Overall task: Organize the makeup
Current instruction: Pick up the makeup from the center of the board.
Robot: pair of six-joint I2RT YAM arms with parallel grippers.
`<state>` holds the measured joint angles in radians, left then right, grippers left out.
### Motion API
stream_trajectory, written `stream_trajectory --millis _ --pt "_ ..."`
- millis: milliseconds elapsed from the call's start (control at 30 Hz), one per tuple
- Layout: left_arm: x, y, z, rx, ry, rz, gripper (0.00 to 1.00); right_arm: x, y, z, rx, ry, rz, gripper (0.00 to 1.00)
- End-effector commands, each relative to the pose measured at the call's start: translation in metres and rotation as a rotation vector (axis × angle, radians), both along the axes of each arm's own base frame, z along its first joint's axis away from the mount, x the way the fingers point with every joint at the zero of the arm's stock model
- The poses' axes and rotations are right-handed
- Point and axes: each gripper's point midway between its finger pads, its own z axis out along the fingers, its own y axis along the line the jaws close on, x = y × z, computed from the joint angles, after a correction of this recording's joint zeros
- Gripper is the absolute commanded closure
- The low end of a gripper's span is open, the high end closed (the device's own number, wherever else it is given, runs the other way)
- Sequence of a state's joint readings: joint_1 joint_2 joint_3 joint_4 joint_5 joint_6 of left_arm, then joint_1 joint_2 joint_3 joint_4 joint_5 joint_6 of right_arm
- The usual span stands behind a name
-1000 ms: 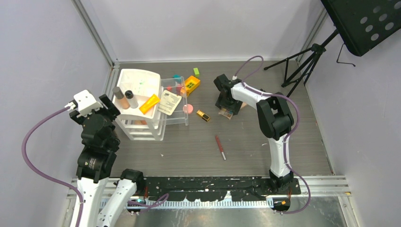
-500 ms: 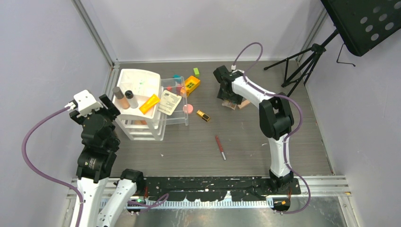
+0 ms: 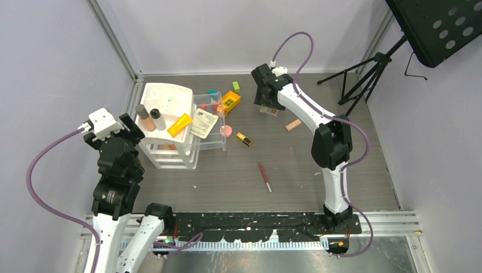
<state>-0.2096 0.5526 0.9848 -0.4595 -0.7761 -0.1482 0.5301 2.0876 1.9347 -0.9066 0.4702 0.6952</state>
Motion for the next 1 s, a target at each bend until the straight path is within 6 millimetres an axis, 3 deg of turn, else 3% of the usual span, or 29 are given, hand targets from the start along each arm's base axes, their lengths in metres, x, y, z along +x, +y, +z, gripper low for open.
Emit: stream_trajectory --millis 0,400,967 --pt "0.004 -0.003 0.011 -0.010 -0.049 -0.011 0.30 0.000 0.020 0.062 0.031 -0.120 0.073 0.36" --pt "0.003 -0.003 0.012 -0.012 -0.053 -0.014 0.30 -0.013 0.089 0.116 0.049 -0.199 0.280 0.38" --pt "0.001 -0.001 0.013 -0.011 -0.058 -0.007 0.29 -0.083 0.202 0.152 0.056 -0.285 0.899 0.40"
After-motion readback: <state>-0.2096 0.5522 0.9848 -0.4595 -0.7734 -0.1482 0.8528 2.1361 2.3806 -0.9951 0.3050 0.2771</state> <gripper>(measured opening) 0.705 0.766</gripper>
